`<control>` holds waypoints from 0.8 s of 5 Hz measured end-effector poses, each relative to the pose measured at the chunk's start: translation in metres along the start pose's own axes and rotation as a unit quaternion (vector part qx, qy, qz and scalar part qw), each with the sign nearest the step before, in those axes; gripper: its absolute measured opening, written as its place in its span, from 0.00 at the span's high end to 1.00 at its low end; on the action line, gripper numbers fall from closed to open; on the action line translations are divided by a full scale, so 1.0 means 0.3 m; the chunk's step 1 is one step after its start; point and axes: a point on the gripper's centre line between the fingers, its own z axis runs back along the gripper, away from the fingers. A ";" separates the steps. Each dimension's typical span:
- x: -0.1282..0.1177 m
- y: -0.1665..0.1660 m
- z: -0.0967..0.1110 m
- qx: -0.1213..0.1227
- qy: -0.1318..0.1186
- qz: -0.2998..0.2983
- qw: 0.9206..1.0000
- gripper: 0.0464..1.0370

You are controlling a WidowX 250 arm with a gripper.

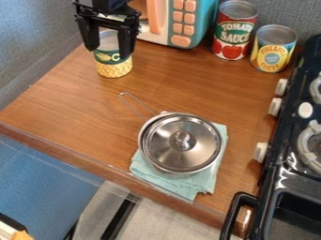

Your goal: Remove the lid of the silver dish and put it on the upper side of the dish

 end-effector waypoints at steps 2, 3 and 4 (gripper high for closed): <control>-0.077 -0.086 -0.088 -0.022 0.033 -0.007 0.999 0.04; -0.136 -0.179 -0.058 -0.023 0.008 -0.035 0.999 0.04; -0.219 -0.281 -0.055 -0.033 -0.010 -0.061 0.998 0.04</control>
